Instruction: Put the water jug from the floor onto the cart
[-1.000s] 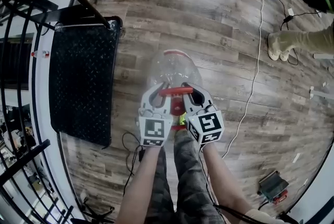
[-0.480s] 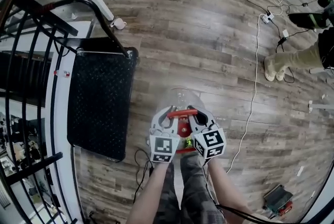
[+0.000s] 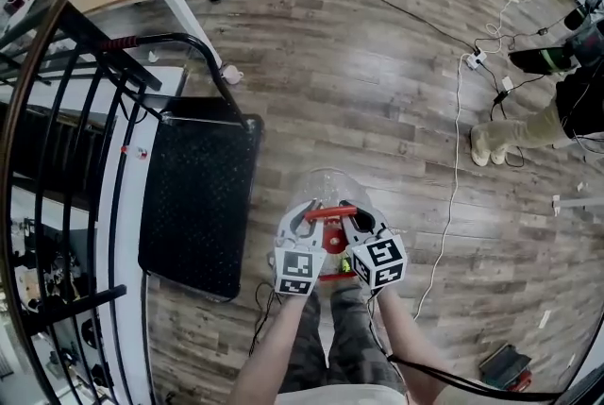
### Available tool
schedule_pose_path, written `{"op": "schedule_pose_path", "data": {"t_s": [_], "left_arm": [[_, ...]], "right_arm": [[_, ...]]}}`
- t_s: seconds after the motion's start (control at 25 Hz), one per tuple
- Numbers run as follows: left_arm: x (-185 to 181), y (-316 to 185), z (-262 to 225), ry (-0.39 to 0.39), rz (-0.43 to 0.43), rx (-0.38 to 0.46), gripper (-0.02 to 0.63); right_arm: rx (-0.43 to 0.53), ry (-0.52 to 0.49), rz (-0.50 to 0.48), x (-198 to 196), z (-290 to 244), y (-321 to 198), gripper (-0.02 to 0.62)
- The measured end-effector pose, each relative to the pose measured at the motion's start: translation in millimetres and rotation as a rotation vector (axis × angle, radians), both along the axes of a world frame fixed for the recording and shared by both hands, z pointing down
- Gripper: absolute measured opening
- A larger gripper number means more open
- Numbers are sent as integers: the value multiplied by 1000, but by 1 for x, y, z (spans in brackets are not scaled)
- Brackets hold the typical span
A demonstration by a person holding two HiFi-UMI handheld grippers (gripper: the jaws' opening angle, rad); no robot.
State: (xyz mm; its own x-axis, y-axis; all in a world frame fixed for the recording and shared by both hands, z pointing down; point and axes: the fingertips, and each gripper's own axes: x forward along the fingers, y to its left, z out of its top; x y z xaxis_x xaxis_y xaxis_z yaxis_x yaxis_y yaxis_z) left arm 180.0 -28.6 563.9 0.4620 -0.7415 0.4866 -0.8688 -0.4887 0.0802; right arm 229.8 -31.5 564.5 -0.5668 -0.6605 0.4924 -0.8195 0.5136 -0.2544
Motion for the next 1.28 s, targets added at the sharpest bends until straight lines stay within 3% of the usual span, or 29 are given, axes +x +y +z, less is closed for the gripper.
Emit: {"op": "schedule_pose_path", "data": {"t_s": [0.56, 1.28], "left_arm": [[-11, 4, -113, 49, 10, 37, 44], [-53, 36, -163, 83, -11, 42, 37]], "right_arm": [[67, -12, -18, -13, -116, 3, 20], [71, -29, -64, -56, -169, 32, 20]]}}
